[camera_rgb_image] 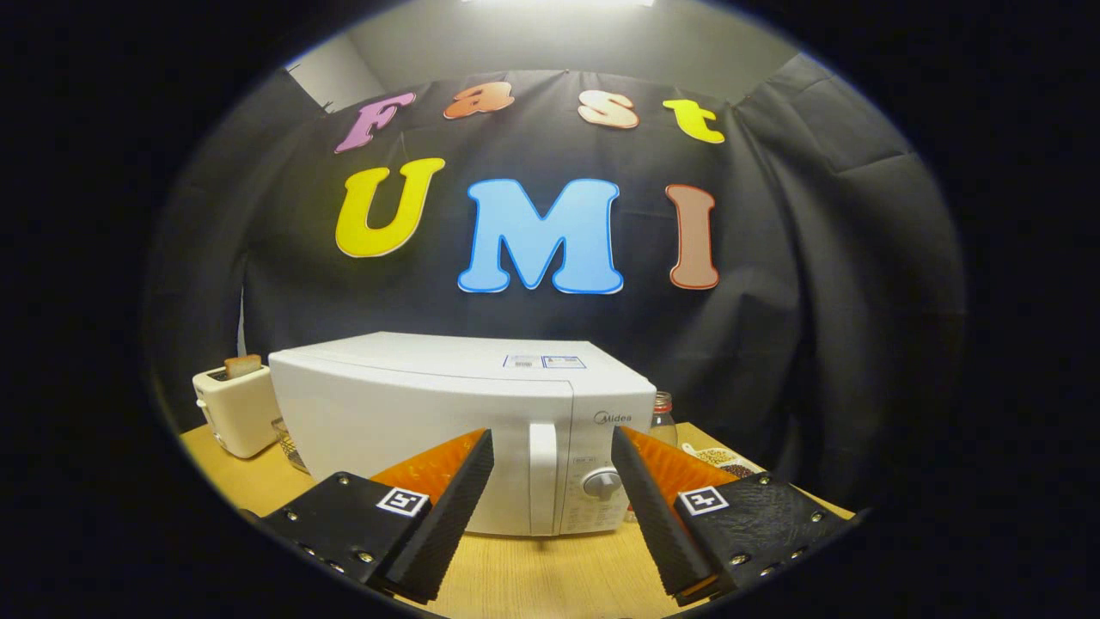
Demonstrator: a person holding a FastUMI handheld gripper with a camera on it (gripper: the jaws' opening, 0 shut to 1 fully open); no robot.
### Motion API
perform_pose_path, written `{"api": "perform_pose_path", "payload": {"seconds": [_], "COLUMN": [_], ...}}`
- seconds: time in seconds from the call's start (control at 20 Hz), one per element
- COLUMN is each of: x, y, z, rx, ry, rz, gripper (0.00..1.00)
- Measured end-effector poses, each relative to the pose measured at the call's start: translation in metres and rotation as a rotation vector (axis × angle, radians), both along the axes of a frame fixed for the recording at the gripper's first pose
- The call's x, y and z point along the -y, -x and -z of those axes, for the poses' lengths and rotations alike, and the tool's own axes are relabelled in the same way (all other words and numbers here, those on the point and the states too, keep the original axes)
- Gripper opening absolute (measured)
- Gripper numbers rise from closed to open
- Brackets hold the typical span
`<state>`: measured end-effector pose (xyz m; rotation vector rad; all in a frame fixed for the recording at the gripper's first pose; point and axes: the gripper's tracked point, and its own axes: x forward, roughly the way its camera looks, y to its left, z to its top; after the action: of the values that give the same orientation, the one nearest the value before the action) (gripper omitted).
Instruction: Open the microwave, put the food inside, and close the microwave door.
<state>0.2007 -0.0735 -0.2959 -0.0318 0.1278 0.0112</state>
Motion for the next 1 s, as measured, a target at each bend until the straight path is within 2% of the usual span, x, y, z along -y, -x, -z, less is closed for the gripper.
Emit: {"api": "perform_pose_path", "payload": {"seconds": [0.35, 0.4, 0.5, 0.65, 0.7, 0.75, 0.8, 0.9, 1.0], "x": [-0.001, 0.000, 0.002, -0.002, -0.004, -0.009, -0.007, -0.008, -0.011], "y": [-0.032, -0.034, -0.039, -0.048, -0.047, -0.050, -0.047, -0.047, -0.037], "z": [0.044, 0.048, 0.050, 0.051, 0.051, 0.050, 0.051, 0.052, 0.051], "rx": [-0.045, -0.045, -0.031, -0.012, -0.017, -0.015, -0.021, -0.035, -0.072], "ry": [0.034, 0.033, 0.035, 0.036, 0.032, 0.028, 0.034, 0.025, -0.035], "rz": [0.013, 0.017, 0.030, 0.013, 0.005, -0.020, -0.015, -0.030, -0.081], "gripper": [0.87, 0.79, 0.76, 0.61, 0.51, 0.48, 0.36, 0.30, 0.30]}}
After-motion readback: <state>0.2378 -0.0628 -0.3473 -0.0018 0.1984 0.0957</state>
